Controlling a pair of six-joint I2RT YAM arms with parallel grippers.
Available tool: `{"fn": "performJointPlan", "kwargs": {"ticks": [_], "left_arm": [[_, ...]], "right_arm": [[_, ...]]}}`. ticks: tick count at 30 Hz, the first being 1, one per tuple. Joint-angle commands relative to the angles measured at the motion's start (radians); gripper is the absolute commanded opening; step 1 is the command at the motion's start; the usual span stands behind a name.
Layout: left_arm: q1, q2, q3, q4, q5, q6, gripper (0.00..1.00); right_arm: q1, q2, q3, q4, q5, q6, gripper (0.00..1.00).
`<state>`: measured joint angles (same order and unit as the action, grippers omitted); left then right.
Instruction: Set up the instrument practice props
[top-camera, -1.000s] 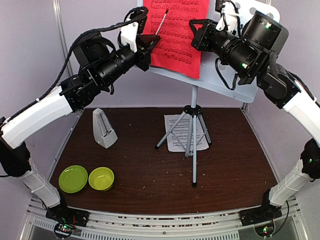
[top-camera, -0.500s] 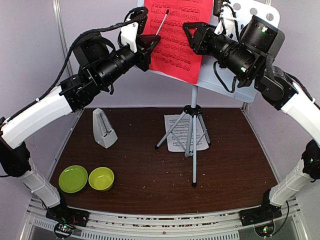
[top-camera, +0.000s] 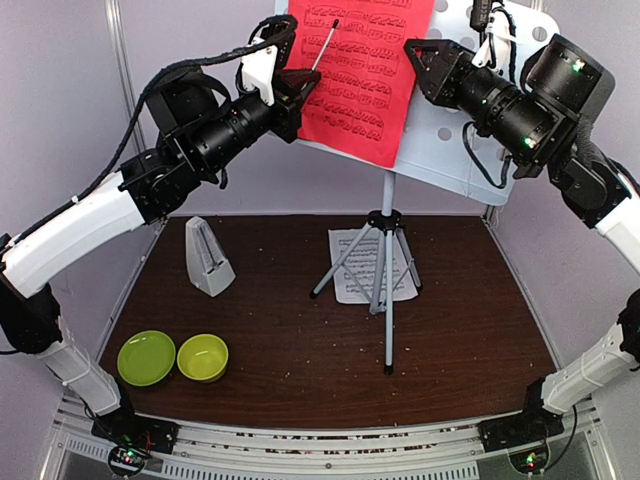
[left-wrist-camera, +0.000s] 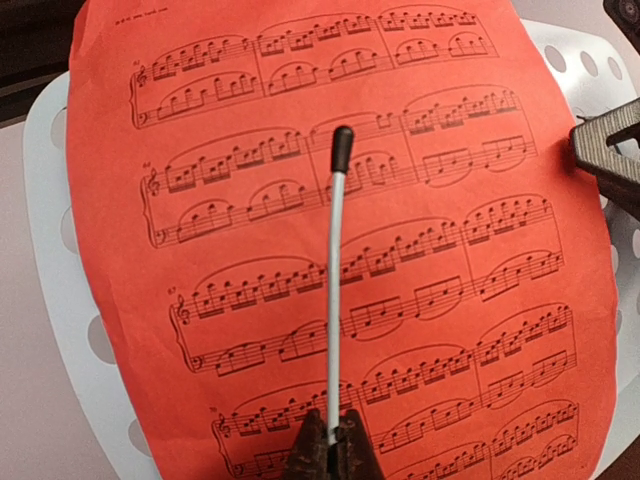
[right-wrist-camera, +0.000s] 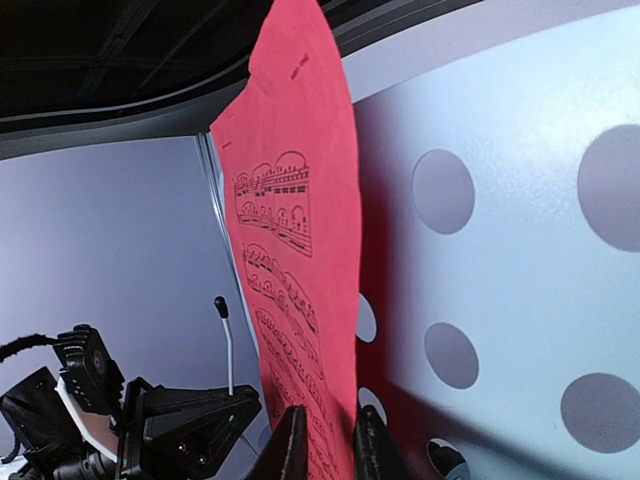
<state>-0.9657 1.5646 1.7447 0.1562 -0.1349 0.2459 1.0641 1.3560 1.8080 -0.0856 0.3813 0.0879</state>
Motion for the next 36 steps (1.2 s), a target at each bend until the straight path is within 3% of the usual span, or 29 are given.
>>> {"fn": "performJointPlan", "kwargs": {"ticks": [1, 10, 29, 36], "left_arm": [[0.006, -0.008, 0.017, 0.027, 0.008, 0.017, 0.0], [0.007, 0.0, 0.025, 0.02, 0.012, 0.031, 0.0], [0.015, 0.005, 0.027, 0.02, 0.021, 0.033, 0.0], [0.019, 0.008, 0.029, 0.019, 0.021, 0.033, 0.0]], "right_arm": [[-0.004, 0.01, -0.006, -0.009, -0.029, 0.006, 0.11], [-0.004, 0.066, 0.036, 0.001, -0.034, -0.034, 0.0], [-0.021, 0.093, -0.004, 0.218, 0.069, -0.106, 0.0], [-0.038, 0.124, 0.018, 0.193, -0.02, -0.121, 0.0]]}}
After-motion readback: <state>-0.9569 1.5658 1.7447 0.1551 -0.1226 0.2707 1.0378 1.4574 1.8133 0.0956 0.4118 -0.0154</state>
